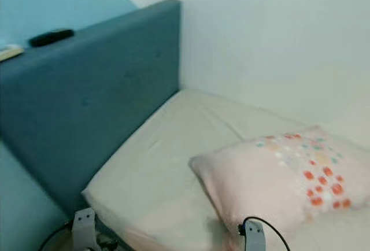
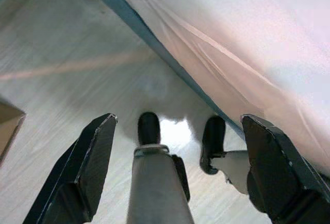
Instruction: Clean up the room
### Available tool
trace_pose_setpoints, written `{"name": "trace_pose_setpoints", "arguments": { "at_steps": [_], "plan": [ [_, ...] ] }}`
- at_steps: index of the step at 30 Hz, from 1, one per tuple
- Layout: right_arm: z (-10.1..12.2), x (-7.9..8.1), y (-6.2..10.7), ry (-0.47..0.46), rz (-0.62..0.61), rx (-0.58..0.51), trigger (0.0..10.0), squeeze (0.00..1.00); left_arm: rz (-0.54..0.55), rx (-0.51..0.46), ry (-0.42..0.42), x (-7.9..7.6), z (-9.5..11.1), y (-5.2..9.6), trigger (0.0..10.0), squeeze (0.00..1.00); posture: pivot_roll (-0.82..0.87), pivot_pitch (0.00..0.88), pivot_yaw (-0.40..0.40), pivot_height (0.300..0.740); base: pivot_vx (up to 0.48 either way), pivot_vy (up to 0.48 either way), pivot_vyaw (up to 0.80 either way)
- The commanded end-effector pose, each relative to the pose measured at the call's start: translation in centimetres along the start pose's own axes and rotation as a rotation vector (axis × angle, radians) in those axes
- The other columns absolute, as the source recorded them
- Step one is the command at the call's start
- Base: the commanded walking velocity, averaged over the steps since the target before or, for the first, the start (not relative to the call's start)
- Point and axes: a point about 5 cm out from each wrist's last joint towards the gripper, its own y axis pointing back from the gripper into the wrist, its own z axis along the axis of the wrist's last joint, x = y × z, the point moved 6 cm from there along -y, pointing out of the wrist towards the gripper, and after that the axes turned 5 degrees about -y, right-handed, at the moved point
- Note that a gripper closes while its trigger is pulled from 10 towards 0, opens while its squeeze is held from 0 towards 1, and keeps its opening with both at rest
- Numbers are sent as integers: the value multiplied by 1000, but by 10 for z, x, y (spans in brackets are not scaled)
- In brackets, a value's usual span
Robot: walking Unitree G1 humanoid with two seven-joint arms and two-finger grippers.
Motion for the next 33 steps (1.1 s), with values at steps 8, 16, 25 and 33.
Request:
{"name": "trace_pose_setpoints", "arguments": {
  "at_steps": [8, 16, 25, 33],
  "plan": [
    [-2, -3, 0, -11, -14, 6, 10000, 0, 1, 46, -19, 0, -14, 1, 10000, 0, -43, 0, -67, 740, 0, 0, -695],
    [25, -2, 0, -128, -2, -84, 10000, 0, 0, 53, -27, 0, -14, 1, 10000, 0, -44, 0, -63, 740, 0, 0, -693],
    [112, 4, 9, -402, 77, -345, 10000, 0, 5, 56, -33, 3, -15, 1, 10000, 0, -29, 0, -56, 740, 0, 0, -443],
    [177, 2, 26, -543, 104, -504, 10000, 0, 38, 61, -48, 14, -22, 4, 10000, 0, 19, 0, -37, 740, 0, 0, 0]
  ]
}}
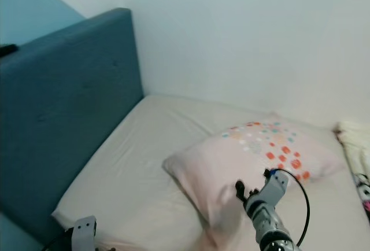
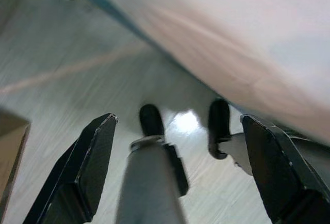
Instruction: Clean up the room
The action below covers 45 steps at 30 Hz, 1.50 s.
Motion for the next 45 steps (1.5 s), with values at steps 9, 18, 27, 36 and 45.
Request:
{"name": "trace_pose_setpoints", "arguments": {
  "at_steps": [9, 18, 27, 36, 45],
  "plan": [
    [17, -22, 1, -101, -98, -10, 10000, 0, 47, 32, -41, 24, -23, 5, 10000, 0, 44, 77, -14, 726, 0, 0, 0],
    [22, -45, 7, -103, -151, -28, 10000, 0, 51, 43, -45, 30, -35, 8, 10000, 0, 41, 124, -7, 701, 0, 0, 0],
    [25, -67, 15, -128, -205, -71, 10000, 0, 44, 58, -84, 39, -52, 14, 10000, 0, 84, 214, 32, 686, 0, 0, 0],
    [46, -78, 20, -183, -205, -156, 10000, 0, 56, 70, -114, 58, -72, 24, 10000, 0, 142, 316, 61, 686, 0, 0, 0],
    [47, -119, 37, -53, -418, -162, 10000, 0, 62, -51, -142, 131, -38, 46, 10000, 0, 157, 373, 78, 686, 0, 0, 0]
  ]
}}
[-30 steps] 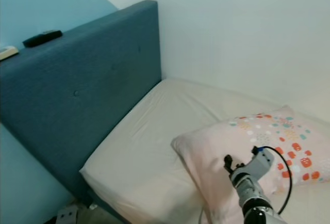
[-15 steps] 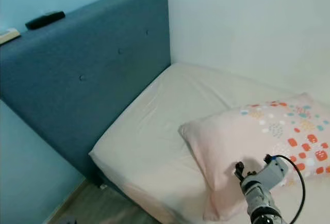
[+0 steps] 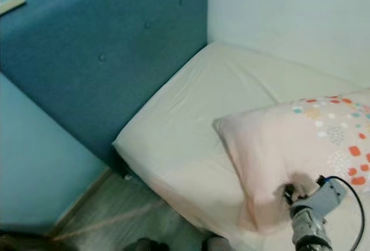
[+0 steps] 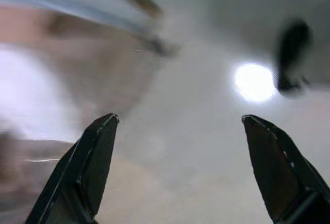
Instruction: Clean up the room
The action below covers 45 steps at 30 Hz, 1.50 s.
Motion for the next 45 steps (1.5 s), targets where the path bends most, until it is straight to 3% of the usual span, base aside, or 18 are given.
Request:
{"name": "trace_pose_setpoints", "arguments": {
  "at_steps": [1, 3, 6, 8, 10, 12, 25, 26, 30, 32, 34, 37, 41, 45],
  "plan": [
    [-22, -16, 5, -19, -31, 47, 10000, 0, -54, 21, 6, -14, -11, 2, 10000, 0, 159, 375, 81, 686, 0, 0, 0],
    [-25, -14, 5, -39, -11, 51, 10000, 0, -59, 20, 0, -14, -11, 2, 10000, 0, 165, 383, 93, 686, 0, 0, 0],
    [-26, 6, 7, -127, 130, 32, 10000, 0, -79, 17, -33, -13, -15, 7, 10000, 0, 189, 403, 110, 686, 0, 0, 0],
    [-25, 9, 7, -136, 145, 29, 10000, 0, -79, 16, -34, -12, -15, 7, 10000, 0, 189, 403, 110, 686, 0, 0, 0],
    [-22, 19, 8, -225, 209, 20, 10000, 0, -80, 9, -38, -8, -15, 10, 10000, 0, 214, 423, 119, 686, 0, 0, 0],
    [-23, 21, 8, -247, 224, 21, 10000, 0, -79, 8, -40, -6, -15, 11, 10000, 0, 218, 425, 121, 686, 0, 0, 0],
    [-14, 10, 6, -256, 177, 6, 10000, 0, -99, -9, -54, 7, -22, 30, 10000, 0, 286, 480, 141, 686, 0, 0, 0],
    [-6, 12, 4, -252, 185, -14, 0, 0, -100, -9, -55, 8, -21, 31, 10000, 0, 287, 483, 140, 686, 0, 0, 0],
    [5, 15, 3, -256, 201, -38, 0, 0, -100, -11, -55, 9, -21, 31, 10000, 0, 286, 486, 140, 686, 0, 0, 0],
    [39, 37, 1, -263, 285, -116, 0, 0, -101, -17, -51, 8, -19, 31, 10000, 0, 281, 482, 135, 686, 0, 0, 0],
    [52, 46, 1, -260, 321, -143, 0, 0, -101, -17, -49, 7, -19, 31, 10000, 0, 278, 476, 130, 686, 0, 0, 0],
    [60, 56, 2, -248, 358, -164, 0, 0, -102, -15, -46, 6, -19, 30, 10000, 0, 277, 474, 127, 686, 0, 0, 0],
    [86, 88, 8, -233, 474, -235, 0, 0, -102, -9, -31, 0, -19, 27, 10000, 0, 264, 446, 110, 686, 0, 0, 0],
    [95, 100, 11, -241, 515, -260, 0, 0, -100, -8, -22, -4, -17, 23, 10000, 0, 247, 421, 99, 686, 0, 0, 0]
  ]
}}
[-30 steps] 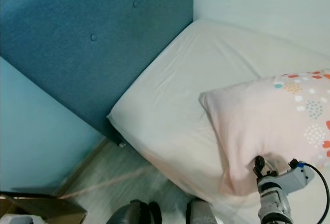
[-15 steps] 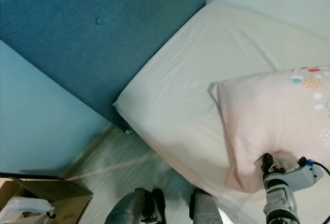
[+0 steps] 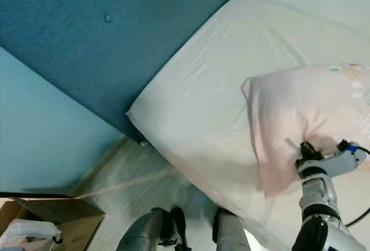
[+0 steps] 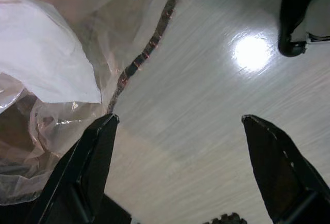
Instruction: Clean up the room
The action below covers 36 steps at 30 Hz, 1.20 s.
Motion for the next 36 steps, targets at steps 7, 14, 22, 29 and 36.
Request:
{"name": "trace_pose_setpoints", "arguments": {
  "at_steps": [7, 14, 22, 29, 36],
  "plan": [
    [-17, 53, -13, 73, 131, 46, 0, 0, 24, 43, 73, -14, -2, -18, 10000, 0, 175, 301, 41, 686, 0, 0, 0],
    [-74, 97, -5, 149, 268, 200, 0, 0, 44, -92, 163, -23, 62, -46, 10000, 0, 91, 163, 1, 691, 0, 0, 0],
    [-136, 111, 25, 150, 395, 371, 0, 0, 21, -305, 220, -41, 167, -66, 10000, 0, 23, 29, -19, 721, 0, 0, 0],
    [-117, 126, 16, 145, 446, 325, 0, 0, 7, -266, 228, -63, 170, -74, 10000, 0, -25, 0, -9, 740, 0, 0, 0],
    [-91, 152, 7, 155, 545, 273, 0, 0, 26, -179, 253, -67, 140, -76, 10000, 0, -31, 0, -19, 740, 0, 0, 0]
  ]
}}
